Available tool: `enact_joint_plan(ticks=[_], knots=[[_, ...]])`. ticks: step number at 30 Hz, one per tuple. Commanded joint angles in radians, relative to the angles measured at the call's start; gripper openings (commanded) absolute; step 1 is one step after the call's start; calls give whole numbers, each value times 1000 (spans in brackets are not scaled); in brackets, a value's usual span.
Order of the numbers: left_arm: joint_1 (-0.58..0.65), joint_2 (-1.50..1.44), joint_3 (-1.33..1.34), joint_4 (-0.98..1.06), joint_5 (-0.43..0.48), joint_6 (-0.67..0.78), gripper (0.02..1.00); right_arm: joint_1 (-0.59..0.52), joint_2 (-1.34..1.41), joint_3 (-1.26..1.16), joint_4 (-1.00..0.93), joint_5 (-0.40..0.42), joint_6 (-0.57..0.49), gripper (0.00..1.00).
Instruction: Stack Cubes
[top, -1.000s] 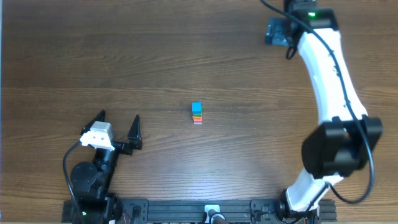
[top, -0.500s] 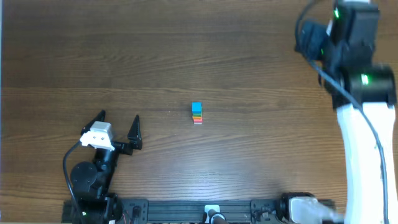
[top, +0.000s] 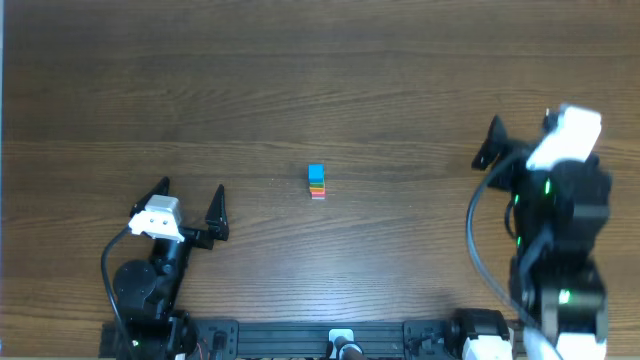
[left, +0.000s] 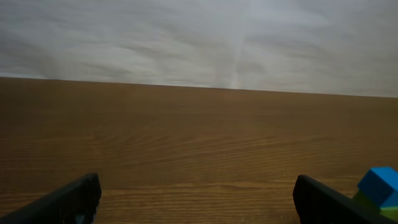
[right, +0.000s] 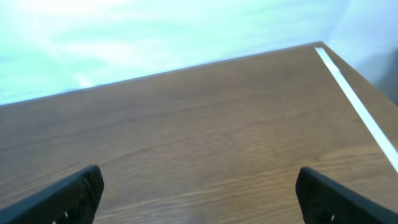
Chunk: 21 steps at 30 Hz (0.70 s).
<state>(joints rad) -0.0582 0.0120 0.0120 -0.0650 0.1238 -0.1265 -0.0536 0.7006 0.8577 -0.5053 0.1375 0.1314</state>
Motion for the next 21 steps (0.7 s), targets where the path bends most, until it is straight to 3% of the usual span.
enact_joint_plan(ticks=[1, 12, 21], knots=[[-5, -5, -6, 0, -1, 14, 1000, -7, -165, -154, 92, -99, -21, 991], [-5, -5, -6, 0, -1, 14, 1000, -9, -426, -506, 353, -129, -46, 991], [-5, -5, -6, -1, -1, 14, 1000, -8, -520, -640, 498, -129, -89, 993]])
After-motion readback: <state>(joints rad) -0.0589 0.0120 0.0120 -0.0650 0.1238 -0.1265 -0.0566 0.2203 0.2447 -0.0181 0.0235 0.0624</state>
